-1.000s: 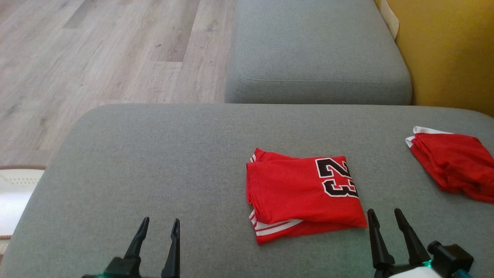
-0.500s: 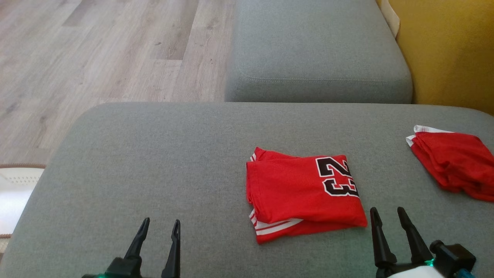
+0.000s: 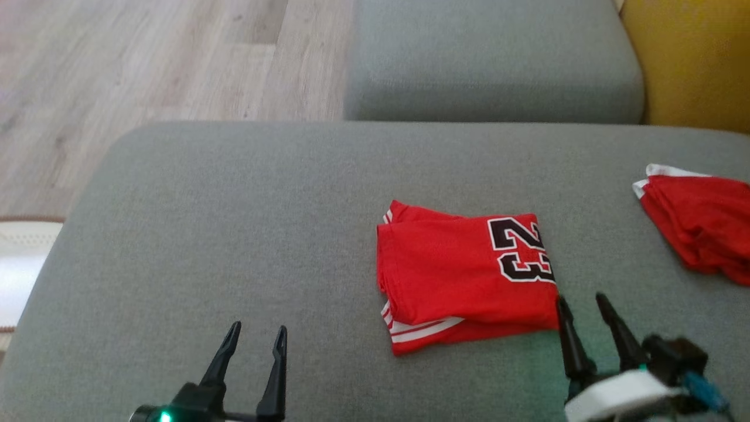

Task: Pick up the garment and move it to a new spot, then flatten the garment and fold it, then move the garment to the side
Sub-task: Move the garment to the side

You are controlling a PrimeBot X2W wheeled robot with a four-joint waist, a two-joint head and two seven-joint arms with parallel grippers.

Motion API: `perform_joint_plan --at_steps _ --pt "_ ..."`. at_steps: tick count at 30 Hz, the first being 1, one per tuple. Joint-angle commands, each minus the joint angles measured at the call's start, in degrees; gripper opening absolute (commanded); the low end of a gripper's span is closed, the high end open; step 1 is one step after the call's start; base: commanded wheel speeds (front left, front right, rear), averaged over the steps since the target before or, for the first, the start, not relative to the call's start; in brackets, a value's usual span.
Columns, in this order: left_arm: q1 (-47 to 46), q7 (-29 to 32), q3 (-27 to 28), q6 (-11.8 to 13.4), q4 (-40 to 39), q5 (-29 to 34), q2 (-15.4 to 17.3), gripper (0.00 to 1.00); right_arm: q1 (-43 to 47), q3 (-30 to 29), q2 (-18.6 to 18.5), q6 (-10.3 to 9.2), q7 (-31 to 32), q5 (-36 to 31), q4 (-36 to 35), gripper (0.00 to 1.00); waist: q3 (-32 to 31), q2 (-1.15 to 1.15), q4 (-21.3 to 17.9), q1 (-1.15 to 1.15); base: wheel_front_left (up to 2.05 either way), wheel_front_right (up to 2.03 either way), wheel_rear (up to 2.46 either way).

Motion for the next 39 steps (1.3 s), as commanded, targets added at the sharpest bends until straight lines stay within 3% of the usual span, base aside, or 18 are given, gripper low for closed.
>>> perform_joint_plan --at_steps 1,6,14,25,26,27,28,39 --pt "-3.7 -0.7 1.2 -0.3 -2.1 -0.4 -0.5 1.0 -4.6 1.6 -1.7 -0.04 -0.8 0.5 -0.6 1.0 1.2 0.0 0.2 0.0 0.0 0.0 0.0" --pt "-4.9 -0.7 -0.3 -0.6 -1.8 -0.4 -0.5 1.0 -13.5 3.5 -5.7 -0.04 1.3 4.3 8.5 1.0 3.8 0.0 1.0 0.0 0.0 0.0 0.0" --pt "-8.0 -0.7 -2.0 -0.7 -1.6 -0.6 -0.5 1.0 -23.8 8.8 -11.5 -0.04 11.4 14.5 17.9 1.0 8.1 0.0 2.9 0.0 0.0 0.0 0.0" --pt "-10.3 -0.7 -3.9 0.2 -1.0 -1.2 -0.5 1.0 -28.9 14.1 -13.2 -0.04 18.9 21.3 27.2 1.0 10.9 0.0 4.0 0.0 0.0 0.0 0.0" --pt "-10.4 -0.7 -4.0 0.3 -0.9 -1.3 -0.5 1.0 -29.0 14.7 -13.0 -0.04 19.2 21.8 27.5 0.63 11.0 0.0 4.0 0.0 0.0 0.0 0.0" --pt "-10.6 -0.7 -4.0 0.4 -0.9 -1.3 -0.5 1.0 -29.2 15.3 -12.8 -0.04 19.5 22.3 27.6 0.35 11.2 0.0 3.9 0.0 0.0 0.0 0.0" --pt "-10.8 -0.7 -4.1 0.5 -0.9 -1.3 -0.5 1.0 -29.5 16.5 -13.0 -0.04 19.6 23.2 27.3 0.0 11.4 0.0 3.7 0.0 0.0 0.0 0.0" --pt "-11.6 -0.7 -4.7 1.0 -1.3 -2.3 -0.5 1.0 -37.8 16.4 -20.6 -0.04 16.0 22.4 25.6 0.0 14.2 0.0 -2.1 0.0 0.0 0.0 0.0"
